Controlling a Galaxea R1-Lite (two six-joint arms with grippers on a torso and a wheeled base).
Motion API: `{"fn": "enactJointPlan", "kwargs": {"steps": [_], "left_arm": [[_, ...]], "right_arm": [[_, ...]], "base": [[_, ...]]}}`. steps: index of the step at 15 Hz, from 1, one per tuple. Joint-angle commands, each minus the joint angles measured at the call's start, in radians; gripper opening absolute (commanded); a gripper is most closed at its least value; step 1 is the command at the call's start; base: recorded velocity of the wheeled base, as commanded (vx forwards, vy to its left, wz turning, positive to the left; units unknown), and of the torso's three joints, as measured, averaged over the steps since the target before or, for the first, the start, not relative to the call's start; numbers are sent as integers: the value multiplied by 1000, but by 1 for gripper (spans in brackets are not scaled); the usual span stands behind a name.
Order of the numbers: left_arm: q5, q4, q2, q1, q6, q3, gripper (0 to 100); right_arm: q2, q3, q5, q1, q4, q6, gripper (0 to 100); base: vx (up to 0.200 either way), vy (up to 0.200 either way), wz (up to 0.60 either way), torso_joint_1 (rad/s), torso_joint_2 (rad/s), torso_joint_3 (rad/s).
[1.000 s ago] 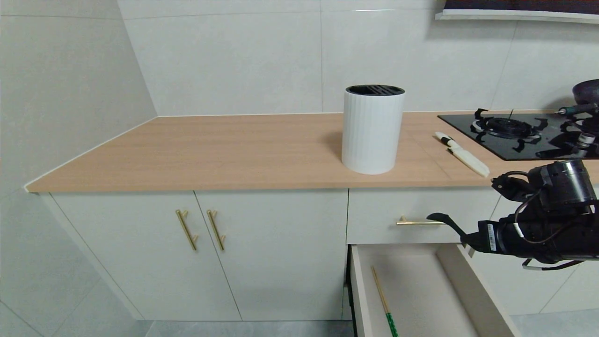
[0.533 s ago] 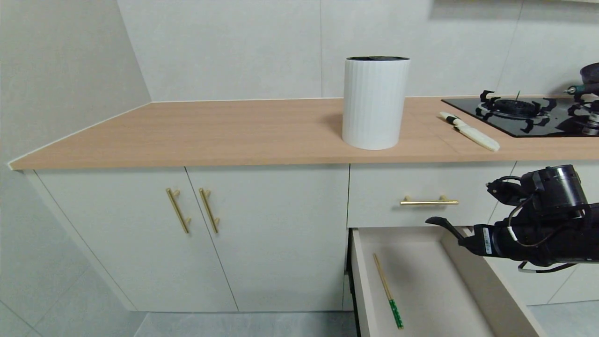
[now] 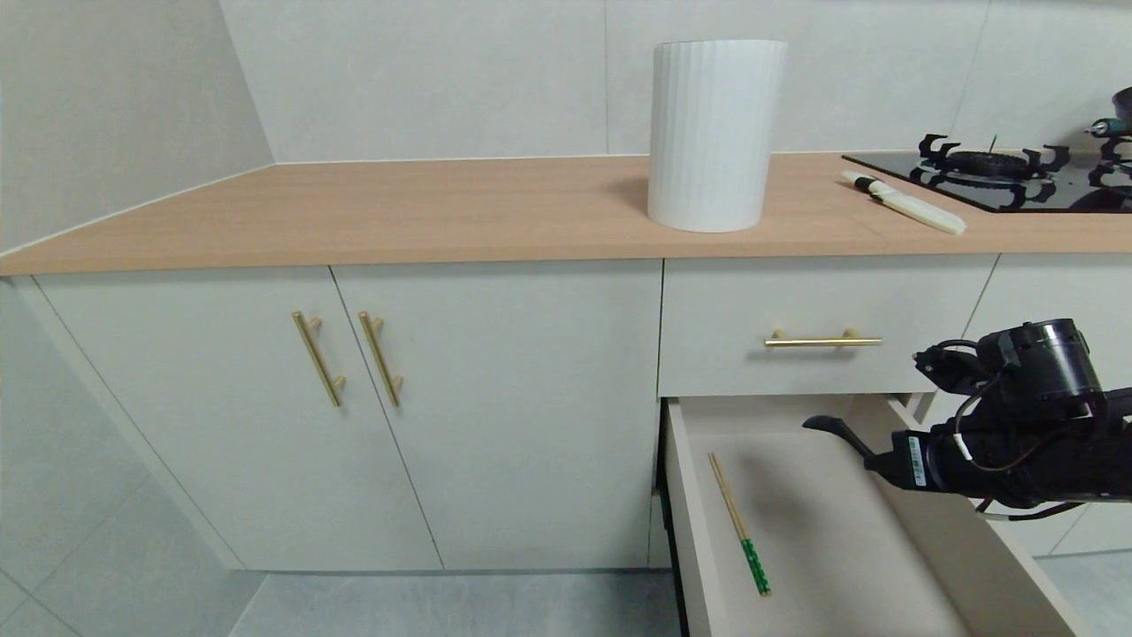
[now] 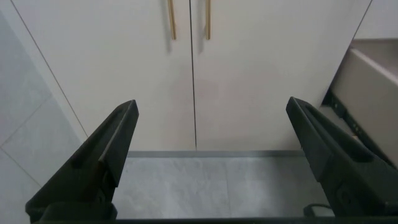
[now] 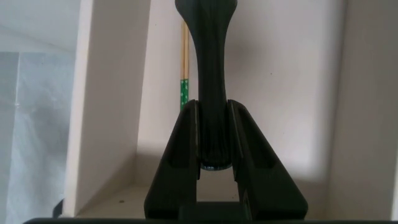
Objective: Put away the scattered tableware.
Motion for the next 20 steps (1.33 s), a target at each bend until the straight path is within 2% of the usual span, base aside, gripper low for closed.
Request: {"fn": "enactJointPlan", "kwargs": {"steps": [1,4,6,8,14,18,20], "left_arm": [[0,0,0,0,0,0,100],[0,0,0,0,0,0,100],[0,0,0,0,0,0,100],[0,0,0,0,0,0,100],[0,0,0,0,0,0,100],[0,0,0,0,0,0,100],[0,0,0,0,0,0,100]], "right_arm": [[1,1,0,0,0,-1,0],[8,1,0,0,-17,-1,0],[44,4,-20,6,-77,-1,0],[128,4,-107,13,-161,15,0],[371,4,-130,13,-266,13,0],[527,6,-205,14,-382,9,0],[548,4,-214,26,-387,7,0]], "base": [[0,0,0,-22,71,41],[0,0,0,-4,12,17],[0,0,0,0,0,0],[0,0,0,0,0,0],[0,0,0,0,0,0],[0,0,0,0,0,0],[0,0,0,0,0,0]]}}
